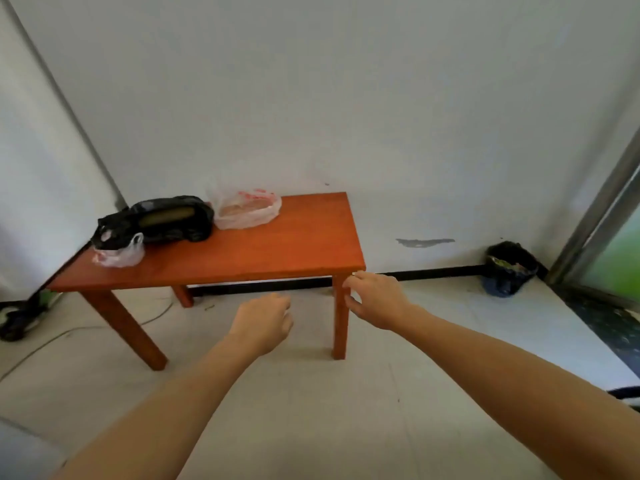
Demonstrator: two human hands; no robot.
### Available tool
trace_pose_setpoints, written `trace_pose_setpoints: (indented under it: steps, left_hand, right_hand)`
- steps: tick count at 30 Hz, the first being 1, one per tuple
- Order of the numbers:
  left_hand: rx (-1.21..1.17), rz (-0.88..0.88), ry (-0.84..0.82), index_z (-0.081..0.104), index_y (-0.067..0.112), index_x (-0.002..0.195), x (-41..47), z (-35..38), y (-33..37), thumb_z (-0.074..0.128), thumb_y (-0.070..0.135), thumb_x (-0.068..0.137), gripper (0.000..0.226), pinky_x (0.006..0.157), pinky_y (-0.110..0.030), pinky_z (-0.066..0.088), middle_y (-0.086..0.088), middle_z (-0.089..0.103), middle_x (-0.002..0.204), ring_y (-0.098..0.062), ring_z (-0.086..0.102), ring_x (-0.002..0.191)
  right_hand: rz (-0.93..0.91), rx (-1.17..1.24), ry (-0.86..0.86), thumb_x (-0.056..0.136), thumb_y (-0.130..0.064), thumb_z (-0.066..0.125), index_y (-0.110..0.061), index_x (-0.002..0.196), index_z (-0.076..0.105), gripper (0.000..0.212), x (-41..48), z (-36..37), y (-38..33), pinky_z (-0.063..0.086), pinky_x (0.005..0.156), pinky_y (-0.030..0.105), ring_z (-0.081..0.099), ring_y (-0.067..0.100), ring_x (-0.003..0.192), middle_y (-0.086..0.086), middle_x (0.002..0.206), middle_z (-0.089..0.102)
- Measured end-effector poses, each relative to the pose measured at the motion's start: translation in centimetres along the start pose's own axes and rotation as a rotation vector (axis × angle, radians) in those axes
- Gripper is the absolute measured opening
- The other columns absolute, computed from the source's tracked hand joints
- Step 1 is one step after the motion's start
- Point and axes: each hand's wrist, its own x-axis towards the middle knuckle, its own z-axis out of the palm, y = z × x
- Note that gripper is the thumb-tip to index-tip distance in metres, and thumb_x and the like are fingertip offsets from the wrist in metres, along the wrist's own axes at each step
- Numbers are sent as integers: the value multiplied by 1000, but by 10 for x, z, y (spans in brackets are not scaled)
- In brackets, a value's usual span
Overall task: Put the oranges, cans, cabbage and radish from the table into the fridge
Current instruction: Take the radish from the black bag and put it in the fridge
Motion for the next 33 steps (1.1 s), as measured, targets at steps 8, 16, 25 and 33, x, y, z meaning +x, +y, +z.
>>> trace_pose_setpoints:
  steps: [8, 16, 25, 33]
  left_hand:
    - [-33, -203, 63, 58, 16, 100, 75, -19, -136, 44, 31, 95, 22, 68, -36, 44, -2, 58, 97, -24, 58, 90]
    - [-60, -311, 90, 58, 16, 96, 111, -8, -277, 46, 30, 93, 19, 63, -34, 40, 0, 57, 91, -23, 59, 86]
    - [-7, -249, 109, 60, 18, 96, 166, -21, -470, 43, 33, 94, 23, 72, -37, 51, 0, 61, 97, -20, 60, 96]
    - [40, -224, 31, 57, 18, 110, 236, -17, -588, 40, 34, 96, 27, 71, -36, 44, -1, 58, 106, -23, 57, 100]
  right_hand:
    - [-149, 69, -32, 94, -34, 47, -21, 118, 58, 30, 191, 31, -40, 49, 74, 36, 61, 26, 96, 1, 112, 60]
    - [-285, 85, -109, 94, -35, 47, -22, 117, 58, 29, 326, 93, -126, 50, 76, 40, 61, 26, 95, 1, 113, 59]
    - [-233, 63, -107, 95, -35, 44, -21, 119, 57, 30, 482, 139, -227, 48, 79, 38, 59, 25, 101, 1, 116, 58]
    - [-255, 0, -103, 97, -33, 44, -18, 125, 55, 34, 592, 177, -273, 49, 75, 35, 59, 23, 96, 4, 115, 59]
